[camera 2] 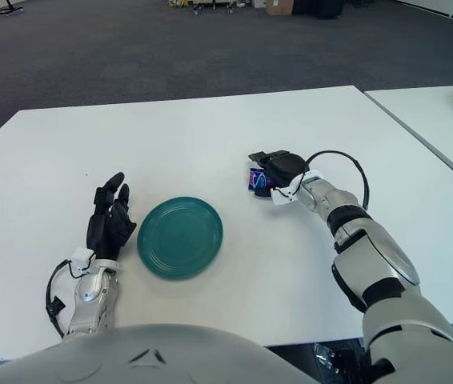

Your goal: Put the gum into the plate.

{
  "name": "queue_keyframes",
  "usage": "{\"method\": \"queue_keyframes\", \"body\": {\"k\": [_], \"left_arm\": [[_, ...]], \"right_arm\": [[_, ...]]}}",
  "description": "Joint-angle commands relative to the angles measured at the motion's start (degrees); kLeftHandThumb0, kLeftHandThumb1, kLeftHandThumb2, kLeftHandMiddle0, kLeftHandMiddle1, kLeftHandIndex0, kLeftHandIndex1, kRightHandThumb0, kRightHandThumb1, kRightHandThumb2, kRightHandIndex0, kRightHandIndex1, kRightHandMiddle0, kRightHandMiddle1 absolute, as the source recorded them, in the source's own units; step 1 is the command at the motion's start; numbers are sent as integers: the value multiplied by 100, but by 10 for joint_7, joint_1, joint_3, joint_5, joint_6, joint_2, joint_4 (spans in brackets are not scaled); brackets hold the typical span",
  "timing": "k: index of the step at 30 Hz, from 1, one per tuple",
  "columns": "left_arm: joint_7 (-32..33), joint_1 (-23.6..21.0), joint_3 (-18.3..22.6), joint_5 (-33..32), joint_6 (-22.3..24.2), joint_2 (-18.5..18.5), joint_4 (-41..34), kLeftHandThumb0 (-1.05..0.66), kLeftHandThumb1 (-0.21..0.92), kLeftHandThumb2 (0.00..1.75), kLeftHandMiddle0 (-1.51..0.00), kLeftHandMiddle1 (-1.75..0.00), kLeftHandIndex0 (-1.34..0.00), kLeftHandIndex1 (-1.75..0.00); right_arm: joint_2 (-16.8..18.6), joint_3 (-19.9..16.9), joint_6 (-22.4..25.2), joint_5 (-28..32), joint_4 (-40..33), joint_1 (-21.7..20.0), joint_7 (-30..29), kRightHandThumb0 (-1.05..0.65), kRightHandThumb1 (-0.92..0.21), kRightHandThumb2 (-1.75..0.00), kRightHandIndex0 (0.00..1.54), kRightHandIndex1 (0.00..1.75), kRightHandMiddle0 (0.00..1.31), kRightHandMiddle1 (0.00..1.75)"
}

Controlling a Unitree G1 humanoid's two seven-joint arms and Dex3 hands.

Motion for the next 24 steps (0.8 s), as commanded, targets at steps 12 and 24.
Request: {"method": "queue_keyframes", "body": {"k": [12,24], "left_arm": [[-27,36,-1,-44,-11,-38,43,-90,92,92,-23,0,0,-73],[-42,38,7,-55,-7,-36,45,-88,92,91,-23,0,0,-69]], "right_arm": [[18,20,22,-13,25,38,59,-75,-92,-59,26,0,0,34],[24,19,23,-9,28,40,67,-76,-92,-57,28,1,0,36]]}}
